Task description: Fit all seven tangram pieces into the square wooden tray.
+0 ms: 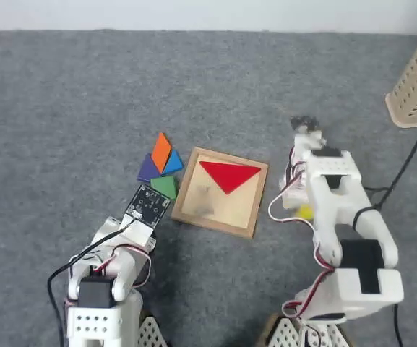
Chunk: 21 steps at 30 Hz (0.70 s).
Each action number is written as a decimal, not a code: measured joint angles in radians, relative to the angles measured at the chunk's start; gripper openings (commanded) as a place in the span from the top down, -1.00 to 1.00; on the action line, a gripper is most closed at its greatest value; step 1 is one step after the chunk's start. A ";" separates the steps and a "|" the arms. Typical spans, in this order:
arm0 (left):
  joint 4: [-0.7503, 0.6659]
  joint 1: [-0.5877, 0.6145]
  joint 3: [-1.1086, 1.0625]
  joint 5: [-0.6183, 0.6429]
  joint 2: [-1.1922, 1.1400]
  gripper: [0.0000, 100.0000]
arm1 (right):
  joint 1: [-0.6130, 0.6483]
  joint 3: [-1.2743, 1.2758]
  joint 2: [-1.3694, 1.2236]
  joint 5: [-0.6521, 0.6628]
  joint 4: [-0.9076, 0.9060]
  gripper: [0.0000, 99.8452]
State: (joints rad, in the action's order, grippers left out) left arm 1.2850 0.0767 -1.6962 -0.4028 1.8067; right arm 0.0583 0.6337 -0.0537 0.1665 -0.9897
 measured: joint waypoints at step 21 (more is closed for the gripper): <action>0.000 0.000 0.000 0.000 0.000 0.76 | -0.132 -0.044 0.173 -0.269 -0.210 0.60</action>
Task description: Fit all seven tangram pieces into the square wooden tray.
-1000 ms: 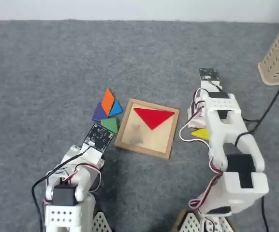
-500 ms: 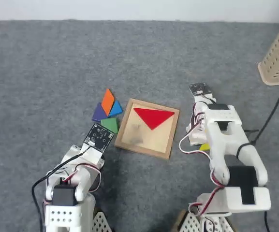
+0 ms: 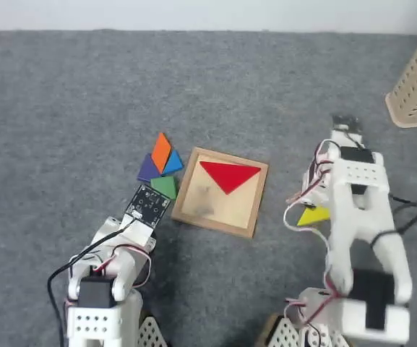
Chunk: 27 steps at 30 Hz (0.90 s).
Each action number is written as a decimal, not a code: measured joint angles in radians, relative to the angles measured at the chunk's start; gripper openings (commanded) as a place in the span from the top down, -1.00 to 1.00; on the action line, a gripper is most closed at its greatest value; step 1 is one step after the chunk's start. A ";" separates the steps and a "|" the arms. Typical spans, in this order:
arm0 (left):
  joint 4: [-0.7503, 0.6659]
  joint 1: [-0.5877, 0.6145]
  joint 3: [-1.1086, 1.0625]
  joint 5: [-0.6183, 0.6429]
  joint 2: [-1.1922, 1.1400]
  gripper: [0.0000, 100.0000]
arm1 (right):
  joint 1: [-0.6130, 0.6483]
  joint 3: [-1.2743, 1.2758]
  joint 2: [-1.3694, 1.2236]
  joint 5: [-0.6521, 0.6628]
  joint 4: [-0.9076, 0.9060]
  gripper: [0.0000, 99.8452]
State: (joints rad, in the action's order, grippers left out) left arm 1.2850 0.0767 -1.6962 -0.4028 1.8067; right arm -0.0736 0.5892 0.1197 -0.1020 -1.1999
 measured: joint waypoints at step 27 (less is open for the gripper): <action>0.000 0.000 0.000 0.000 0.000 0.76 | 0.003 -0.311 -0.414 -0.052 0.020 0.49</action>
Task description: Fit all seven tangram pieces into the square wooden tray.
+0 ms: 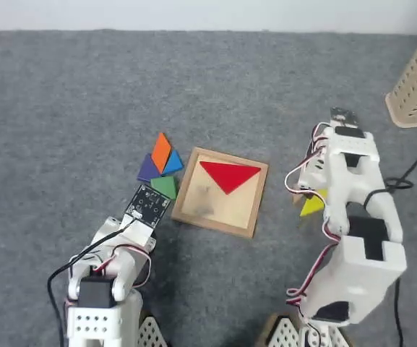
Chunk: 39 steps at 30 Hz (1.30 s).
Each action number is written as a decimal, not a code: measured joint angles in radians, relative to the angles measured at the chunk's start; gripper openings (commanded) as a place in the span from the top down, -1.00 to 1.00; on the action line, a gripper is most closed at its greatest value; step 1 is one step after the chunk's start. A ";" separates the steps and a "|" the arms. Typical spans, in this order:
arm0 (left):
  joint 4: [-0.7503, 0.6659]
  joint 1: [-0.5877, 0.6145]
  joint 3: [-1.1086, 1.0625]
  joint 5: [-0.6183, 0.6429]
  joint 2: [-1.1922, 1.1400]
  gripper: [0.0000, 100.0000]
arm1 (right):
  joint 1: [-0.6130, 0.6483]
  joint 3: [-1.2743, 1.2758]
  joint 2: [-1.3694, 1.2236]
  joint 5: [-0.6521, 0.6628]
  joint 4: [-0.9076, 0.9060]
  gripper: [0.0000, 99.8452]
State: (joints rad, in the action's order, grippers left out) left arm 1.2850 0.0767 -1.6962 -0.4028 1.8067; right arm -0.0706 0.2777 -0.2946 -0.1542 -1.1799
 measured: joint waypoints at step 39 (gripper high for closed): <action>0.000 -0.002 0.000 0.000 0.000 0.76 | 0.000 -0.104 -0.098 0.292 0.069 0.43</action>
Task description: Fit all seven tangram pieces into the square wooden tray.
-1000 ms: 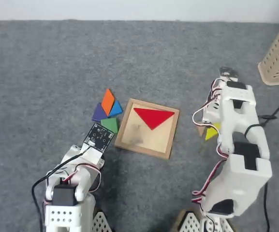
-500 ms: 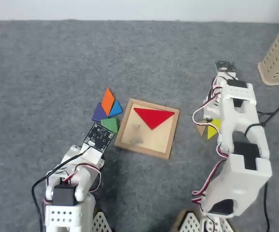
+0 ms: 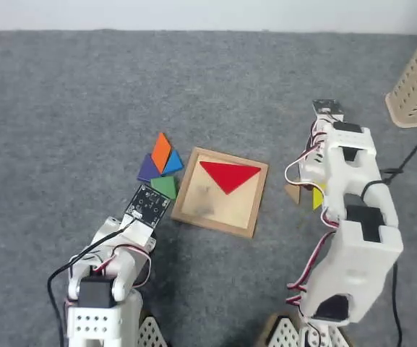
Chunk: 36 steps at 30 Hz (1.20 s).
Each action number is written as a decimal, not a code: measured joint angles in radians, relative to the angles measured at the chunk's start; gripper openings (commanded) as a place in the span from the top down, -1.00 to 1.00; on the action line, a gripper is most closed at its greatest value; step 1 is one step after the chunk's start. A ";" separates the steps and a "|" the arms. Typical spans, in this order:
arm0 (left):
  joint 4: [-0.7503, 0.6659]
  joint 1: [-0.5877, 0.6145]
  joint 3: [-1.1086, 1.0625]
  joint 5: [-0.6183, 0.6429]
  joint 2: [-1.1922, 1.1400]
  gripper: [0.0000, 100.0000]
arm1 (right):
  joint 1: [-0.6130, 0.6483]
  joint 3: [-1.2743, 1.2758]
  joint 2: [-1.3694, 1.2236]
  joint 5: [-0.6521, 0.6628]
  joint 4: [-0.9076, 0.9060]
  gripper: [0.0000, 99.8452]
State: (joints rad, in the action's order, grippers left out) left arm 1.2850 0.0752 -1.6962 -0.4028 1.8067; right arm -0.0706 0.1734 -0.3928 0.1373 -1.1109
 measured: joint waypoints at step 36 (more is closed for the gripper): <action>0.000 0.000 0.000 0.000 0.000 0.76 | 0.066 0.091 0.296 0.084 -0.031 0.37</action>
State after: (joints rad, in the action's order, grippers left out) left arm 1.2850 0.0752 -1.6962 -0.4028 1.8067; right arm -0.0046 0.2639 -0.0967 0.2217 -1.1416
